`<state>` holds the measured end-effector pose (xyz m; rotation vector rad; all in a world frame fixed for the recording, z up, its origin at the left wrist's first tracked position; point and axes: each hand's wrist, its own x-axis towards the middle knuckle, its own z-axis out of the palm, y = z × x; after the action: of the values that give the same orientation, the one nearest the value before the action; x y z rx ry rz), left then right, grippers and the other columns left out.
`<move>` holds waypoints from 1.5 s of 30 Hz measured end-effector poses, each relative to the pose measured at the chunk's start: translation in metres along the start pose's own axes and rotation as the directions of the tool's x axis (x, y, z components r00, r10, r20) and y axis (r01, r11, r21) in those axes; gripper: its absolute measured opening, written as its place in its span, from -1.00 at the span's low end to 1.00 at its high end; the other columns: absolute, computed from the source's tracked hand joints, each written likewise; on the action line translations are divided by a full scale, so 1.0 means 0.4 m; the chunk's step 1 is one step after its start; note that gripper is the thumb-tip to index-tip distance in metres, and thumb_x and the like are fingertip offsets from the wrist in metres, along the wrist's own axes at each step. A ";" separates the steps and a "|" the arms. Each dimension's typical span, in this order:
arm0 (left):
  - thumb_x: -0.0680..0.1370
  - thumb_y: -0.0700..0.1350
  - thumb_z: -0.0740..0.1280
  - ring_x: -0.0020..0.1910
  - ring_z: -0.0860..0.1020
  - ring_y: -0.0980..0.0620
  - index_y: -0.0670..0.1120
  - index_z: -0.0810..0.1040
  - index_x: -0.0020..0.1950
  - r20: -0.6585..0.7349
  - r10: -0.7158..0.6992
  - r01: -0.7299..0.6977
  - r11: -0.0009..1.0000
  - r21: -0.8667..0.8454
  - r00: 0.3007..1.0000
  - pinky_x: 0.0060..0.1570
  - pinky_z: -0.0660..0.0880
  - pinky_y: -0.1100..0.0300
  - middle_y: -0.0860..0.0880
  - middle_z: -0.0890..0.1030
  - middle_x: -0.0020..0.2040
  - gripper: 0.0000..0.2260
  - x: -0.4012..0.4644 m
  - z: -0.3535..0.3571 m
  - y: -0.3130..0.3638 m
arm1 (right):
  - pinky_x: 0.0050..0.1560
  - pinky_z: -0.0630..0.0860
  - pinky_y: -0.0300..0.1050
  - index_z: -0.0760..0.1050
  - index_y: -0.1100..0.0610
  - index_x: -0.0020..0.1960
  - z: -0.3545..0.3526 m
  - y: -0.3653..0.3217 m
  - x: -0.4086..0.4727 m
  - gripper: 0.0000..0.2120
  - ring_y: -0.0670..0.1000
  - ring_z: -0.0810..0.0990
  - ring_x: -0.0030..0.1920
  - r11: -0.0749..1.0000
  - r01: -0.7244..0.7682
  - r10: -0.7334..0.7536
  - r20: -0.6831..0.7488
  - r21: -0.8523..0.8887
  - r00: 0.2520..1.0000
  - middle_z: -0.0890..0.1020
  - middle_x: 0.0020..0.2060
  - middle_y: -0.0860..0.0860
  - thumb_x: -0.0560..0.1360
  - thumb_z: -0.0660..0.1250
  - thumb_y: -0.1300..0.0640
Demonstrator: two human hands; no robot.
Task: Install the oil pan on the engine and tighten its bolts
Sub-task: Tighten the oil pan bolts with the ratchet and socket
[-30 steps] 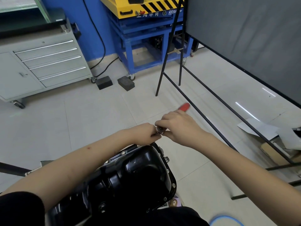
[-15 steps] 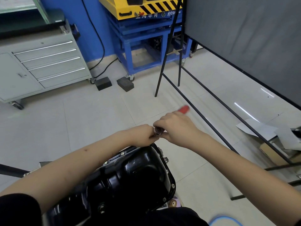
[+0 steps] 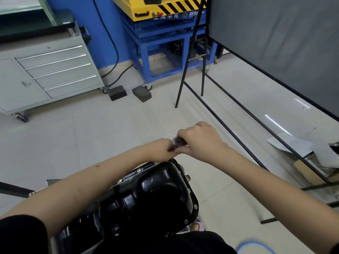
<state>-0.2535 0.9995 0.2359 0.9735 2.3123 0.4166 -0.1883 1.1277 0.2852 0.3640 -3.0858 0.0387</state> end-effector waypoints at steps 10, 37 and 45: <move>0.61 -0.10 0.10 -0.09 0.51 -0.09 -0.15 0.57 0.03 0.010 -0.010 0.010 1.000 -0.007 1.000 -0.08 0.38 0.16 -0.16 0.59 -0.10 -0.74 0.007 0.001 0.014 | 0.11 0.21 -0.18 0.44 -0.03 0.11 0.014 0.012 -0.008 -0.81 -0.02 0.47 0.14 0.997 0.065 -0.067 -0.044 -0.029 0.997 0.56 0.03 -0.11 0.51 0.22 0.11; 0.59 -0.13 0.14 -0.17 0.47 -0.16 -0.29 0.47 -0.16 -0.032 0.040 -0.038 0.997 0.067 0.999 -0.21 0.28 0.16 -0.26 0.55 -0.17 -0.74 0.002 0.005 0.005 | 0.15 0.21 -0.19 0.41 -0.01 0.15 0.015 0.015 -0.009 -0.80 -0.02 0.43 0.17 0.984 0.177 -0.177 -0.014 -0.038 0.984 0.52 0.08 -0.09 0.54 0.17 0.11; 0.57 -0.15 0.13 -0.33 0.32 -0.07 -0.12 0.28 -0.39 0.012 0.016 -0.018 0.992 0.123 1.000 -0.43 0.23 0.29 -0.04 0.36 -0.44 -0.69 -0.005 -0.011 0.012 | -0.19 0.26 -0.13 0.40 0.12 0.11 0.018 -0.006 -0.020 -0.61 0.13 0.55 0.00 0.995 -0.086 0.084 0.044 0.054 0.996 0.59 -0.01 0.06 0.52 0.16 -0.19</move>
<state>-0.2527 1.0010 0.2425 1.0525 2.3439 0.2772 -0.1803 1.1270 0.2776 0.2383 -3.1455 0.1216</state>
